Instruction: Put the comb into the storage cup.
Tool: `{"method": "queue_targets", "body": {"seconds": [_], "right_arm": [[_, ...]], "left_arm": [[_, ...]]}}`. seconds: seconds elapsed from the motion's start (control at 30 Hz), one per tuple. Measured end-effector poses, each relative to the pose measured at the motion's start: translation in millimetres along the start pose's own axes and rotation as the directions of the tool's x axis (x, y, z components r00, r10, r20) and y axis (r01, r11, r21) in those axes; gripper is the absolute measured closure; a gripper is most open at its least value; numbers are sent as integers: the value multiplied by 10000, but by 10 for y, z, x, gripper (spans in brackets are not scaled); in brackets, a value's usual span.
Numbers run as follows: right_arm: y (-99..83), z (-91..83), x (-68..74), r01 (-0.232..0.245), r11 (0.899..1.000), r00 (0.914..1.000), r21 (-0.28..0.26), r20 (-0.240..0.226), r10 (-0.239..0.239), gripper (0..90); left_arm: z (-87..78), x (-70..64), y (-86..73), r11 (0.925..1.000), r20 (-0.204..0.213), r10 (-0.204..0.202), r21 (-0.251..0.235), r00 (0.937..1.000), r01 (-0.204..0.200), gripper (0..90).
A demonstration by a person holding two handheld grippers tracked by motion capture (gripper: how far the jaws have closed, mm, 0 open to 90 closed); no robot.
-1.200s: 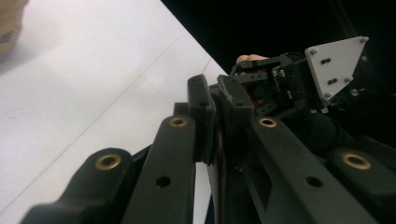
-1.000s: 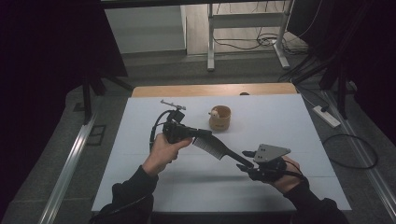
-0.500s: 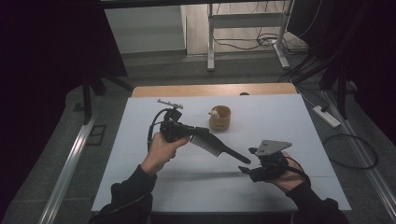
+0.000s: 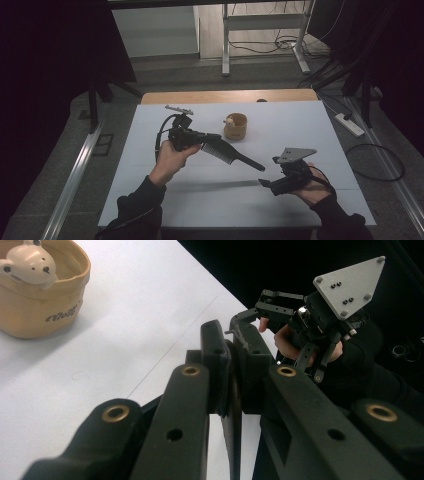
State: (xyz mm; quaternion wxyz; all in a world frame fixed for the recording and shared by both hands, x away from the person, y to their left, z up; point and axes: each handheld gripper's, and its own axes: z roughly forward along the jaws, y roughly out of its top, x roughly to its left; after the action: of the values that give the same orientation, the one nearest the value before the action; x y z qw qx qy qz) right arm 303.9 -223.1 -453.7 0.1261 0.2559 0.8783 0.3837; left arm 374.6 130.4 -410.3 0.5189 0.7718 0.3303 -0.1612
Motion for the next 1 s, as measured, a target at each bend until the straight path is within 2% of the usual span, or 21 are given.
{"method": "queue_targets", "body": {"seconds": [0.37,0.83,1.0], "right_arm": [[-45,-20,-31,-272,9993,9996,270,63,270,35],[-122,-76,-90,-708,9958,9975,582,131,701,0],[-159,-109,-99,-805,9946,9965,658,291,787,0]], "left_arm": [[-70,23,17,9998,-310,117,-131,9994,-121,835],[-202,76,68,9994,-699,105,-312,9975,-127,835],[-241,91,100,9992,-847,88,-375,9964,-120,835]]}}
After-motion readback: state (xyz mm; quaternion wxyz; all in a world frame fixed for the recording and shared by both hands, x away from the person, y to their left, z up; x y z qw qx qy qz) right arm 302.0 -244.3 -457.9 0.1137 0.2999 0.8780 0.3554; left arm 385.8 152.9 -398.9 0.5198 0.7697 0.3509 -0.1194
